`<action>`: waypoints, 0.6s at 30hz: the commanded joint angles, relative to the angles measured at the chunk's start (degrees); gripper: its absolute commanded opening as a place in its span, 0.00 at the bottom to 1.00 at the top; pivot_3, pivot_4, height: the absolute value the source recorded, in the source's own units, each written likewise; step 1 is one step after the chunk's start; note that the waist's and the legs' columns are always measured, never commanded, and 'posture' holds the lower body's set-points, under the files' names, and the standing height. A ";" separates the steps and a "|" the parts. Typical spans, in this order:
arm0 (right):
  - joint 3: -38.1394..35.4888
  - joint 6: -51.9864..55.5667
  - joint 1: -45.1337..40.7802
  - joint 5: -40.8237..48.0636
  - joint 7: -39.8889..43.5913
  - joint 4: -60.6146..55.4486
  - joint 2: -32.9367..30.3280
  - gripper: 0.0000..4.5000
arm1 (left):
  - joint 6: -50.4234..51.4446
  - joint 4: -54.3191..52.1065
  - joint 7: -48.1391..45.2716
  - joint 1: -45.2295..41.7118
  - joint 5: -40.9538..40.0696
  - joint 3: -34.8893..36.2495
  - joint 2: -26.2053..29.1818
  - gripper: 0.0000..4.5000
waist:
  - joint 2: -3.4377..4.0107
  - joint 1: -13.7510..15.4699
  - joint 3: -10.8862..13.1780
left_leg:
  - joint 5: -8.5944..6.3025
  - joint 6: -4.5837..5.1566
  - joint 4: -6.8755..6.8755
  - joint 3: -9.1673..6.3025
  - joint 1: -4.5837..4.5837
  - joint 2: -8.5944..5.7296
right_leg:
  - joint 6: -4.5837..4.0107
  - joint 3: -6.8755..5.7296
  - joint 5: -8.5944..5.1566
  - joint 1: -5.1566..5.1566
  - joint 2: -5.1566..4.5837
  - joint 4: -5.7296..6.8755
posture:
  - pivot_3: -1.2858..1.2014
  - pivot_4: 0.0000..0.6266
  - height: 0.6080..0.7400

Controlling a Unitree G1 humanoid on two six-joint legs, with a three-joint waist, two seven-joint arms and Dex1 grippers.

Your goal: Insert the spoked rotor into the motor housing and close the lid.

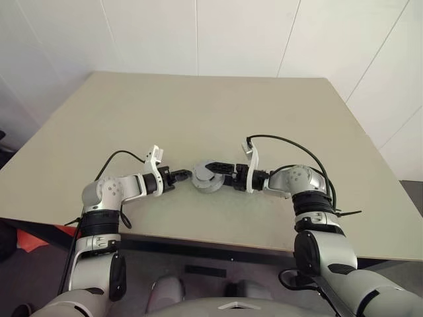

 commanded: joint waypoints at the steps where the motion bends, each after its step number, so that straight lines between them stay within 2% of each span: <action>1: 1.18 -0.93 -0.40 -0.93 -0.72 1.09 0.59 0.91 | 0.87 1.94 1.91 1.21 1.94 -1.94 -0.11 0.00 | 0.00 0.02 0.00 | 0.00 0.00 0.00 0.00 0.00 0.00 | 0.00 0.00 0.00 0.00 0.00 0.00 | 0.52 0.00 1.00; 3: 1.42 -1.18 -0.36 -1.04 -0.80 1.22 0.83 0.80 | 0.65 2.22 1.83 1.08 2.01 -1.89 0.00 0.00 | 0.00 0.06 0.00 | -0.01 0.00 0.00 0.00 -0.03 0.00 | 0.00 0.00 0.00 -0.02 0.00 0.00 | 0.52 0.00 1.00; 5: 1.67 -1.19 -0.28 -1.00 -0.66 1.04 1.07 0.64 | 0.45 2.44 1.80 0.96 2.04 -1.81 0.07 0.00 | 0.01 0.12 0.00 | -0.01 0.00 0.01 -0.01 -0.06 -0.02 | 0.00 0.00 0.00 -0.05 -0.01 0.00 | 0.52 0.00 1.00; 9: 1.65 -1.51 -0.22 -1.18 -0.89 1.17 1.73 0.64 | -0.02 3.15 1.80 0.52 2.19 -1.46 0.29 0.00 | 0.02 0.05 0.01 | -0.03 0.02 0.02 -0.03 -0.31 -0.03 | -0.04 0.00 0.04 -0.28 -0.01 0.02 | 0.52 0.00 1.00; 13: 1.11 -2.20 -0.38 -1.09 -0.88 1.83 1.82 0.46 | -0.10 3.28 1.84 0.44 2.38 -1.47 0.35 0.00 | 0.09 0.07 -0.02 | -0.02 0.02 0.06 -0.10 -0.68 -0.04 | -0.36 0.00 0.21 -0.43 -0.01 0.11 | 0.52 0.00 1.00; 18: -0.53 -2.18 -1.45 -0.66 -1.62 2.92 1.86 0.46 | -0.33 3.25 1.81 0.57 2.54 -1.69 0.28 0.00 | 0.09 0.05 -0.02 | -0.02 0.03 0.11 -0.11 -0.72 -0.04 | -0.37 0.00 0.22 -0.45 -0.01 0.13 | 0.52 0.00 1.00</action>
